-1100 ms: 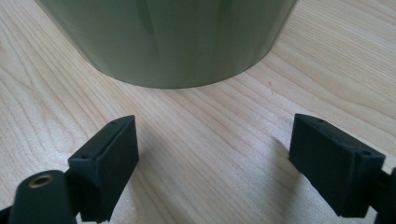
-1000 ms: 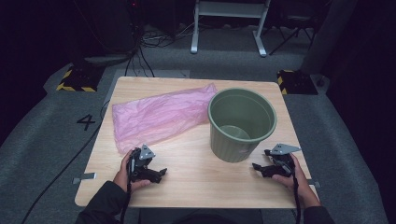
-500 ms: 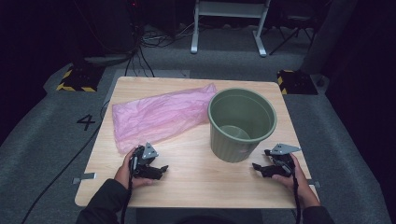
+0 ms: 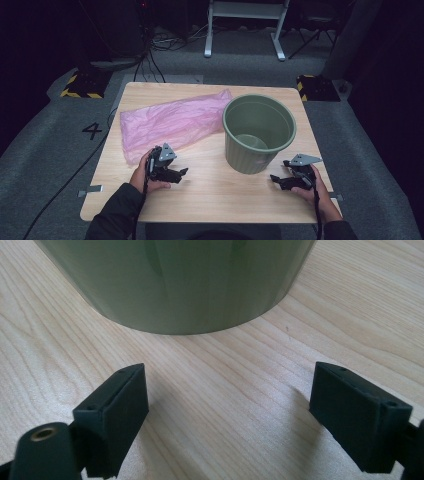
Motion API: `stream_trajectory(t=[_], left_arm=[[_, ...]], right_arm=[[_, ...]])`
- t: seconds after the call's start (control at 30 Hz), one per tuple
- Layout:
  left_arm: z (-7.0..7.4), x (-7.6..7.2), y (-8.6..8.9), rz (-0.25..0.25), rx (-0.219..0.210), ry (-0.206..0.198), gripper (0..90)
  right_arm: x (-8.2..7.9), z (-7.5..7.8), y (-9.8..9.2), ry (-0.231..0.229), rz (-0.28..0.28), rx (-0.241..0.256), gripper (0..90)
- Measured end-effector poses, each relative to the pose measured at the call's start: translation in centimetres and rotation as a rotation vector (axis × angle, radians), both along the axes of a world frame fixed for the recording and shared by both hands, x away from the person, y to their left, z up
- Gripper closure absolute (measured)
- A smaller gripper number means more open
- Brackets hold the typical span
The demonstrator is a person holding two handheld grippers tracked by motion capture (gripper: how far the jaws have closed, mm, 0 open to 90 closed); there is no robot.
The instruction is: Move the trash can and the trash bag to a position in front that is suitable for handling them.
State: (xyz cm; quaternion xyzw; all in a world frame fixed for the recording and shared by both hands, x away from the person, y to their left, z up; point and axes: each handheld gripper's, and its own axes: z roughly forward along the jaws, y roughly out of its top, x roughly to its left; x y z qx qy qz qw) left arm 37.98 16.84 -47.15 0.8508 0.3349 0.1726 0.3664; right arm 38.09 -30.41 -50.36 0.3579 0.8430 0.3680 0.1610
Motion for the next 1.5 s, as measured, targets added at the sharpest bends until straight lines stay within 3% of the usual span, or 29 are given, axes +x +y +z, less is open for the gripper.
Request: stream_trajectory(t=[0.3,0.5,0.6,0.7,0.77,0.87,1.03,1.13,1.33,1.5], left_arm=[[0.8,2.1,-0.4,0.047,-0.013,-0.033,16.8],[0.3,3.9,-0.6,0.096,0.002,-0.041,19.0],[0.0,4.6,-0.7,0.127,0.009,-0.065,21.9],[-0.2,5.4,-0.7,0.146,0.003,-0.049,25.9],[-0.5,6.0,-0.4,0.149,-0.023,-0.027,31.0],[-0.9,6.7,0.0,0.158,-0.031,0.005,38.3],[-1.6,7.2,0.5,0.155,-0.013,0.046,50.0],[-1.9,7.4,0.9,0.138,-0.003,0.062,64.2],[-2.3,7.3,1.3,0.127,0.009,0.058,80.5],[-2.4,6.8,1.5,0.092,0.003,0.063,88.3]], right_arm=[[0.0,0.0,0.0,0.0,0.0,0.0,15.7],[0.0,0.0,0.0,0.0,0.0,0.0,15.8],[0.0,0.0,0.0,0.0,0.0,0.0,15.8],[0.0,0.0,0.0,0.0,0.0,0.0,15.8],[0.0,0.0,0.0,0.0,0.0,0.0,15.8],[0.0,0.0,0.0,0.0,0.003,0.0,15.8],[0.0,0.0,0.0,0.0,0.003,0.0,15.8],[0.0,0.0,0.0,0.0,0.003,-0.001,15.8],[0.0,0.0,0.0,0.0,0.004,0.0,15.8],[0.1,0.0,-0.1,0.002,0.012,0.001,15.8]])
